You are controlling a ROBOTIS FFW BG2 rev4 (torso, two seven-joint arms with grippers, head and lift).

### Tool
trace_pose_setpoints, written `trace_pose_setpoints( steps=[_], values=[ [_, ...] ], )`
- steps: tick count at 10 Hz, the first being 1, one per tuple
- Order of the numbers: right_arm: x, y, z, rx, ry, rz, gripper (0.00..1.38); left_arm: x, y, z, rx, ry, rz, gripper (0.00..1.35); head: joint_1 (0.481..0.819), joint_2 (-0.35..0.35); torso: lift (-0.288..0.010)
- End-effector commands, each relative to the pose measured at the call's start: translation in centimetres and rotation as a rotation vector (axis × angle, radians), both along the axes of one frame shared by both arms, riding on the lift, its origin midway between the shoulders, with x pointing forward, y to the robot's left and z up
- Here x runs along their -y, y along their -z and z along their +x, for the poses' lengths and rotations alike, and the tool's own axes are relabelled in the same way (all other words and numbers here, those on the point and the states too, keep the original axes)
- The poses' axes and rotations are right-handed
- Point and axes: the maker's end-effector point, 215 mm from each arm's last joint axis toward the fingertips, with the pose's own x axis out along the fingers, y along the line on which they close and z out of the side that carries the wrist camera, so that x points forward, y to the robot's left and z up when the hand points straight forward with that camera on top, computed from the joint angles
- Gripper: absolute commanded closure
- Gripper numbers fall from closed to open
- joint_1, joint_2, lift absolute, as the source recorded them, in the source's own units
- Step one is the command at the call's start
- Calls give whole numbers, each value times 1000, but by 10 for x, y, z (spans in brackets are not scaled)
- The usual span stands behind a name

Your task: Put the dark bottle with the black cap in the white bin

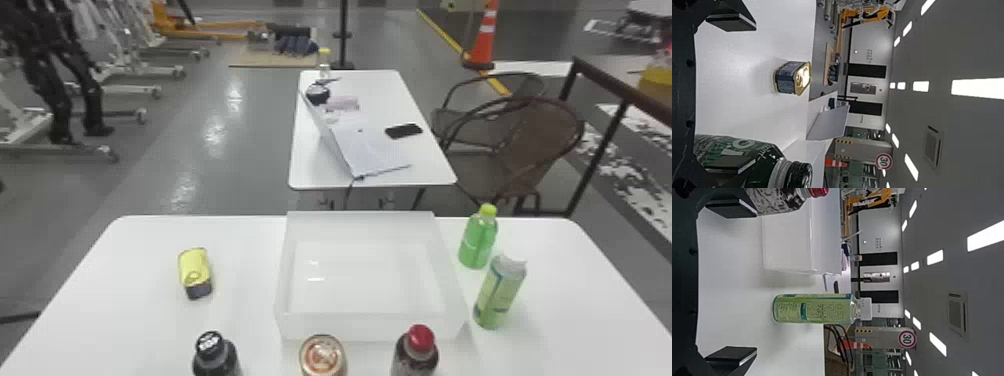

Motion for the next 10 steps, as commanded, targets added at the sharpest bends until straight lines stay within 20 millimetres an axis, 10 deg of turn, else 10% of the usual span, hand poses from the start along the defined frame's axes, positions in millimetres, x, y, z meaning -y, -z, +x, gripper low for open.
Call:
trace_pose_setpoints(
  steps=[1,10],
  values=[
    [0,0,0,-1,1,1,71,1,0,0,0,-3,-3,116,549,0,-100],
    [-1,0,0,-1,-3,-2,71,6,9,-4,-10,160,-12,110,549,0,-100]
  ],
)
